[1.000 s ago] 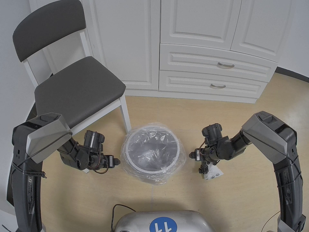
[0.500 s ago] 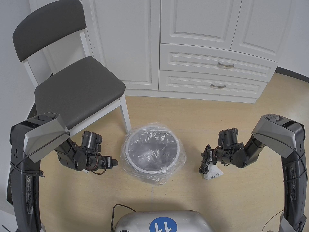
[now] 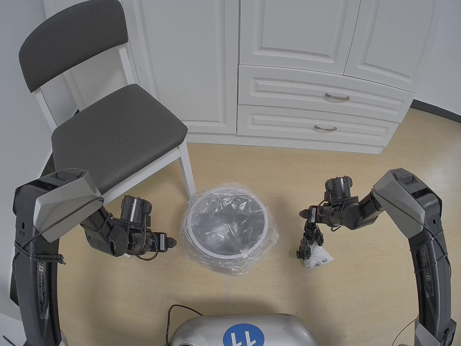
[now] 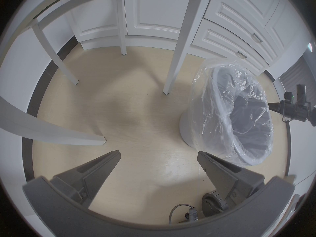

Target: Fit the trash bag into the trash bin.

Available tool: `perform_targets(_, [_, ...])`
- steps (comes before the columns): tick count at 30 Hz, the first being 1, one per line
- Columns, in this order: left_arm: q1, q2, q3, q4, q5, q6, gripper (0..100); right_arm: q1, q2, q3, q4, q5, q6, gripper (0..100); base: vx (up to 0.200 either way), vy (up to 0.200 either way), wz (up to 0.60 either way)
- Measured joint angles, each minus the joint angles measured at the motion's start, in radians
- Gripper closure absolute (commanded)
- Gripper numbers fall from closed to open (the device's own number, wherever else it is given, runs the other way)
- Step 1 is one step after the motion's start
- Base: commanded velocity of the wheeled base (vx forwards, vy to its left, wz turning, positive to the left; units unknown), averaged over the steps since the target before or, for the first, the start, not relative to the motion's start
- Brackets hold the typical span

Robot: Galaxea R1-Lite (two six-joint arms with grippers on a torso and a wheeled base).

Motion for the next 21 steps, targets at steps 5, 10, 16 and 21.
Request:
perform_targets(5, [-0.001,0.004,0.002,-0.007,0.002,0.002,0,-0.003,0.077,-0.206,0.209,0.002,0.042,0,0.0,0.0,0.0])
perform_targets(10, [-0.001,0.014,-0.001,-0.013,0.004,0.003,0,-0.004,0.158,-0.38,0.398,0.01,0.101,0,0.0,0.0,0.0])
perform_targets(16, [-0.004,0.026,-0.004,-0.015,0.006,0.003,0,-0.009,0.236,-0.466,0.459,0.014,0.124,0,0.0,0.0,0.0])
perform_targets(21, [-0.005,0.029,-0.005,-0.016,0.007,0.003,0,-0.014,0.267,-0.478,0.491,0.016,0.126,0,0.0,0.0,0.0])
